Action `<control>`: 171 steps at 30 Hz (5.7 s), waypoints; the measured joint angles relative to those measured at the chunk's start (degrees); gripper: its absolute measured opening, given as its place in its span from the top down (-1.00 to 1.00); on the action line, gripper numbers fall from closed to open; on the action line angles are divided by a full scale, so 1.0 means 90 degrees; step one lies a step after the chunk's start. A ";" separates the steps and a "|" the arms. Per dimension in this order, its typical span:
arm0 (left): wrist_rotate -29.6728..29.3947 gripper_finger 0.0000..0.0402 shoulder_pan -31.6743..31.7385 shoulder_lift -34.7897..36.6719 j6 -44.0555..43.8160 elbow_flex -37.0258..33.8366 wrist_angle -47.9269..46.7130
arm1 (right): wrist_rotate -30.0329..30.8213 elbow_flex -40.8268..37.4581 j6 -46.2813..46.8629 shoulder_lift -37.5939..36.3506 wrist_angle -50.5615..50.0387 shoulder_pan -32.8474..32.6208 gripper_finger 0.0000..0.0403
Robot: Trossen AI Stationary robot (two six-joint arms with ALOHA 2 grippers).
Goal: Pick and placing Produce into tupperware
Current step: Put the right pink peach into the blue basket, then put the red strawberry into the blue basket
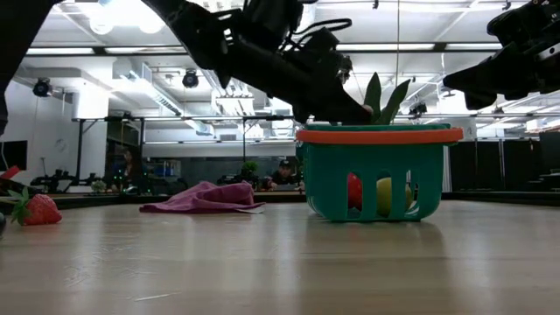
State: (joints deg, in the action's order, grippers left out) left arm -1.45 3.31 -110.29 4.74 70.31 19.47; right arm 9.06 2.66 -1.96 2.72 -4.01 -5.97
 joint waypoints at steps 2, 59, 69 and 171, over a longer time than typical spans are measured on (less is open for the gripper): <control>-0.0001 0.94 0.0027 -0.0065 0.0001 0.0064 -0.0005 | 0.0000 0.0000 0.0000 0.0000 0.0000 0.0001 0.96; -0.0058 0.90 0.0221 -0.0411 -0.0327 0.0458 0.0123 | 0.0000 0.0000 0.0000 0.0007 -0.0012 -0.0001 0.96; -0.0051 0.78 0.0221 -0.0411 -0.0324 0.0458 0.0117 | -0.0002 0.0000 0.0000 0.0007 -0.0014 -0.0001 0.96; -0.3543 0.37 -0.2366 0.4248 0.2483 -0.0584 -0.1381 | -0.0216 -0.0148 0.0056 -0.0073 0.0396 -0.0001 0.96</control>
State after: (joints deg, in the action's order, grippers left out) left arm -33.34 -17.98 -72.06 27.09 65.06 7.04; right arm 7.11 1.32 -1.45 2.07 -0.45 -5.98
